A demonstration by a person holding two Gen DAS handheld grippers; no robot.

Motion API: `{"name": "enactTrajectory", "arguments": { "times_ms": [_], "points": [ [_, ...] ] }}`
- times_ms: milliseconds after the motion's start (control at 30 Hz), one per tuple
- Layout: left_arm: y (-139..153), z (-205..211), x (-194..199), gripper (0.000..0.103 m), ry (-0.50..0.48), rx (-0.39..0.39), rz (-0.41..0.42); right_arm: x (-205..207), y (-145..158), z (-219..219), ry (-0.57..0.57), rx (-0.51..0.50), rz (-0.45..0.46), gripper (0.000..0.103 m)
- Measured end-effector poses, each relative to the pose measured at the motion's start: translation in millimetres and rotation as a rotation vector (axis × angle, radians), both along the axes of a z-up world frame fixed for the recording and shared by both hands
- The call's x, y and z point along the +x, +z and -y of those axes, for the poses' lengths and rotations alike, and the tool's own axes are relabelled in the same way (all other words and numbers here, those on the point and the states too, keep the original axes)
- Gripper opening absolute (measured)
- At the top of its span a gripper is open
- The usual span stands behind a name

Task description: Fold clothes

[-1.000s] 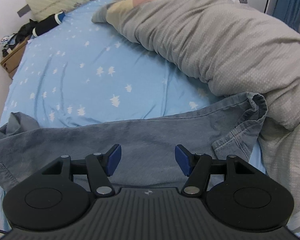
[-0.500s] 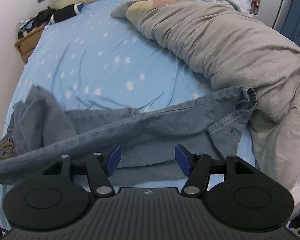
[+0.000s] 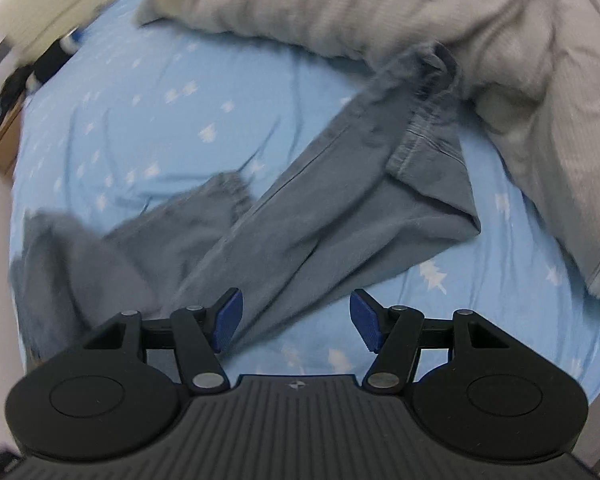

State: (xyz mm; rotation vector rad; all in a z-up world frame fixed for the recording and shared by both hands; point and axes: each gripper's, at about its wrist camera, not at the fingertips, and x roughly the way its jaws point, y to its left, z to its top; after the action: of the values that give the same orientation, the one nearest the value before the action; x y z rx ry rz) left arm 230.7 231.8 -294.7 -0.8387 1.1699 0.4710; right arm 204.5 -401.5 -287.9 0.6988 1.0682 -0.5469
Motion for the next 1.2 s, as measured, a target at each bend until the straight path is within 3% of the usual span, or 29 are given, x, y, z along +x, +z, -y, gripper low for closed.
{"name": "enactTrajectory", "arguments": {
  "times_ms": [200,400,833,1000,1100,1133,1167,1200],
  "points": [
    [-4,4,9,0.009,0.0,0.033,-0.031,36,-13,30,-0.108,0.034,0.022,0.066],
    [-13,5,11,0.01,0.042,0.046,-0.079,79,-34,53,-0.116,0.036,-0.028,0.071],
    [-28,10,22,0.01,0.114,0.093,-0.191,147,-109,93,-0.171,0.025,-0.265,0.075],
    [-29,12,27,0.01,0.128,0.107,-0.222,159,-135,101,-0.197,-0.018,-0.407,0.075],
    [-30,14,30,0.01,0.136,0.116,-0.24,158,-147,103,-0.185,-0.027,-0.492,0.067],
    [-30,14,31,0.01,0.139,0.118,-0.246,155,-147,104,-0.194,-0.021,-0.499,0.051],
    [-30,14,32,0.01,0.142,0.12,-0.25,152,-147,105,-0.207,-0.014,-0.504,0.028],
    [-29,14,31,0.01,0.147,0.117,-0.244,147,-145,105,-0.22,-0.006,-0.507,0.019]
  ]
}}
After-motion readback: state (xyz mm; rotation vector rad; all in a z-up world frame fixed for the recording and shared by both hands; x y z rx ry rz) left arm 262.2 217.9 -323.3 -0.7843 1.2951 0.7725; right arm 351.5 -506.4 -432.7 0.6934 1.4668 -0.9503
